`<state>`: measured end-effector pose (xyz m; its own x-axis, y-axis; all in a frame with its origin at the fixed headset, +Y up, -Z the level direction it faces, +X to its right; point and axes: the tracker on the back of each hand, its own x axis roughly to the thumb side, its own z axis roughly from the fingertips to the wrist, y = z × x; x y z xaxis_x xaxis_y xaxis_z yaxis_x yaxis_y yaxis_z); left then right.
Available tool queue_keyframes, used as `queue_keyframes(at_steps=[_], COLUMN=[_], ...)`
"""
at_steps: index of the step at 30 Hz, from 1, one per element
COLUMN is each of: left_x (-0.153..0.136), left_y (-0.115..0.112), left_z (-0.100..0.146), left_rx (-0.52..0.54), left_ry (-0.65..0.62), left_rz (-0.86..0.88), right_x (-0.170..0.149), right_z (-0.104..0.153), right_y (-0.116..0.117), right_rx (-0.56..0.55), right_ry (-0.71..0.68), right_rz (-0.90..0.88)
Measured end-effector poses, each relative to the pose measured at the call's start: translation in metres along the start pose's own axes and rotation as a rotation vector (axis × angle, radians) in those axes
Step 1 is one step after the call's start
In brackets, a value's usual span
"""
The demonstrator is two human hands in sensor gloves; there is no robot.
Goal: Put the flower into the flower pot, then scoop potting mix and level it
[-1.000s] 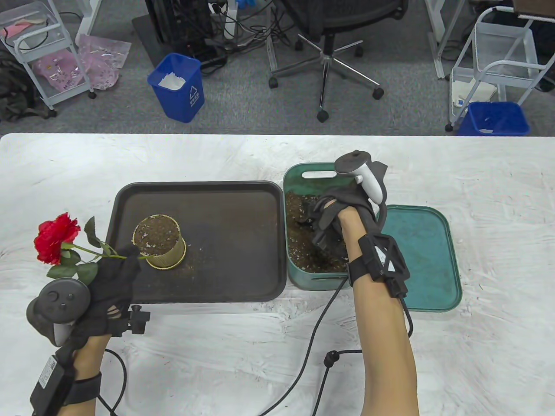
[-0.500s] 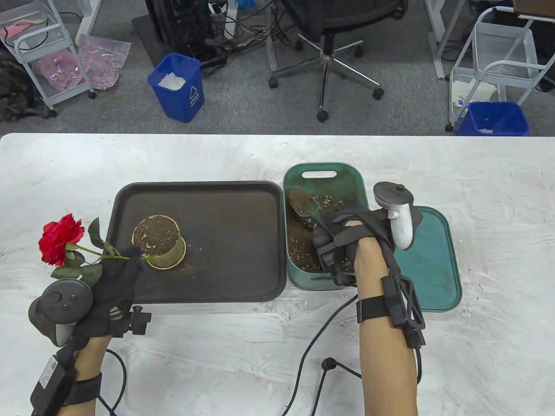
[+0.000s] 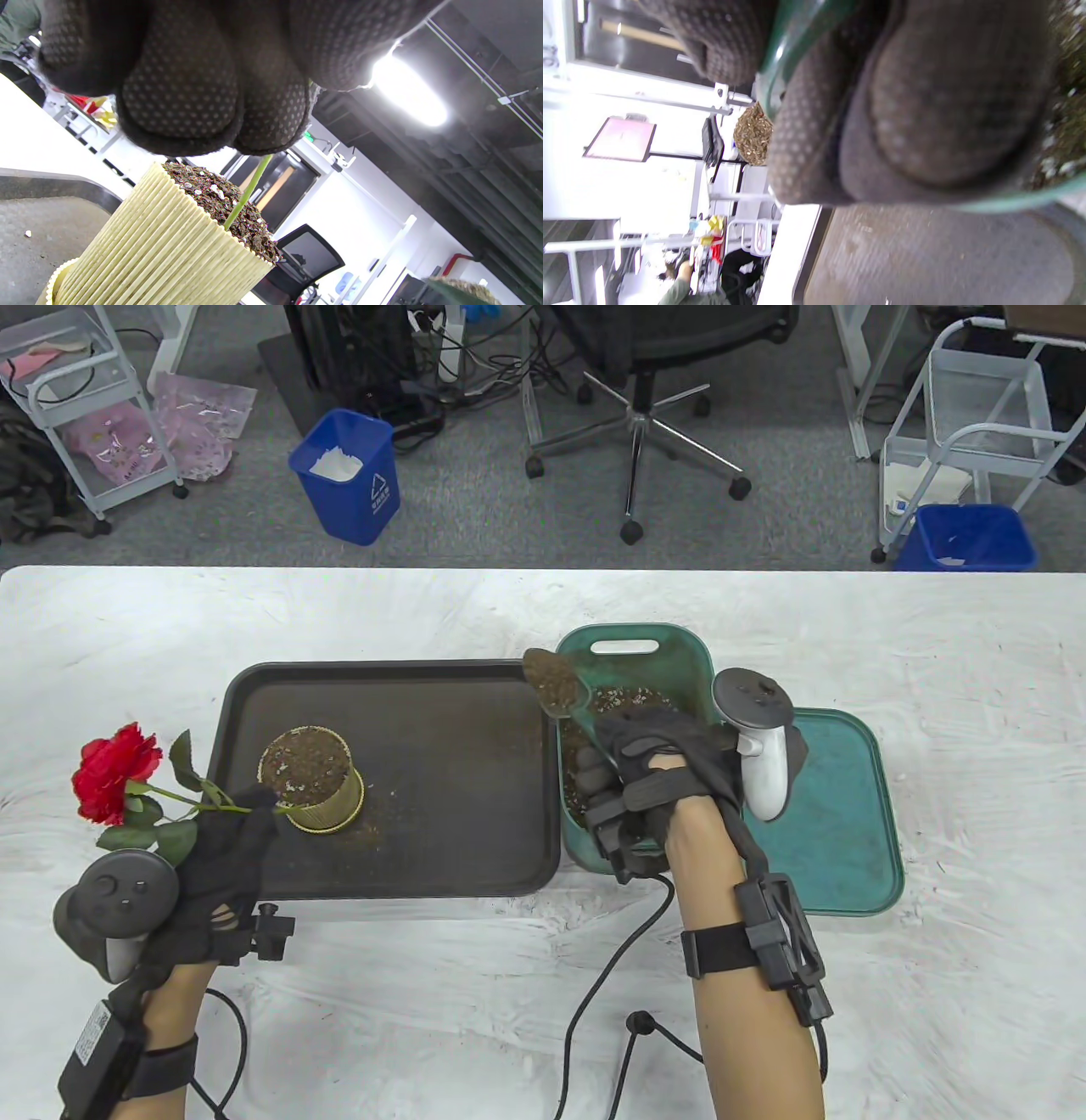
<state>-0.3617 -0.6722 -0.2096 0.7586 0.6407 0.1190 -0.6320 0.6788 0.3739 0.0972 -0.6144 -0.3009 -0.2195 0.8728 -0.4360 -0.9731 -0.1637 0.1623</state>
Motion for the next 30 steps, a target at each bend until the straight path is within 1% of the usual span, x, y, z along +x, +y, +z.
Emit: queue_keyframes(at_steps=[2,3,5,11,12,17,18,21,24,25,26,27,29,30], left_x=[0.000,0.000,0.000,0.000,0.000,0.000,0.000,0.000,0.000,0.000,0.000,0.000,0.000,0.000], left_y=[0.000,0.000,0.000,0.000,0.001,0.001,0.001,0.001,0.001,0.001,0.001,0.001,0.001,0.001], left_z=[0.000,0.000,0.000,0.000,0.000,0.000,0.000,0.000,0.000,0.000,0.000,0.000,0.000,0.000], left_rx=[0.000,0.000,0.000,0.000,0.000,-0.001,-0.001,0.000,0.000,0.000,0.000,0.000,0.001,0.001], left_ry=[0.000,-0.001,-0.001,0.002,0.002,0.001,0.001,0.001,0.002,0.002,0.001,0.001,0.001,0.001], left_rz=[-0.002,-0.002,-0.003,-0.001,0.000,0.000,0.000,-0.002,-0.002,-0.003,-0.004,-0.004,-0.006,-0.006], right_x=[0.004,0.007,0.008,0.010,0.009,0.009,0.009,0.010,0.013,0.014,0.018,0.019,0.025,0.029], right_z=[0.001,-0.001,-0.003,-0.022,-0.026,-0.045,-0.047,-0.053,-0.055,-0.054,-0.051,-0.050,-0.044,-0.039], right_y=[0.019,0.033,0.051,0.115,0.125,0.162,0.165,0.179,0.187,0.189,0.193,0.194,0.199,0.203], right_rx=[0.052,0.089,0.129,0.261,0.277,0.303,0.304,0.296,0.265,0.234,0.164,0.140,0.062,0.011], right_ry=[-0.022,-0.034,-0.039,-0.041,-0.036,-0.016,-0.014,-0.020,-0.035,-0.063,-0.115,-0.134,-0.216,-0.270], right_rz=[0.014,0.024,0.040,0.087,0.100,0.166,0.175,0.243,0.321,0.377,0.456,0.481,0.578,0.655])
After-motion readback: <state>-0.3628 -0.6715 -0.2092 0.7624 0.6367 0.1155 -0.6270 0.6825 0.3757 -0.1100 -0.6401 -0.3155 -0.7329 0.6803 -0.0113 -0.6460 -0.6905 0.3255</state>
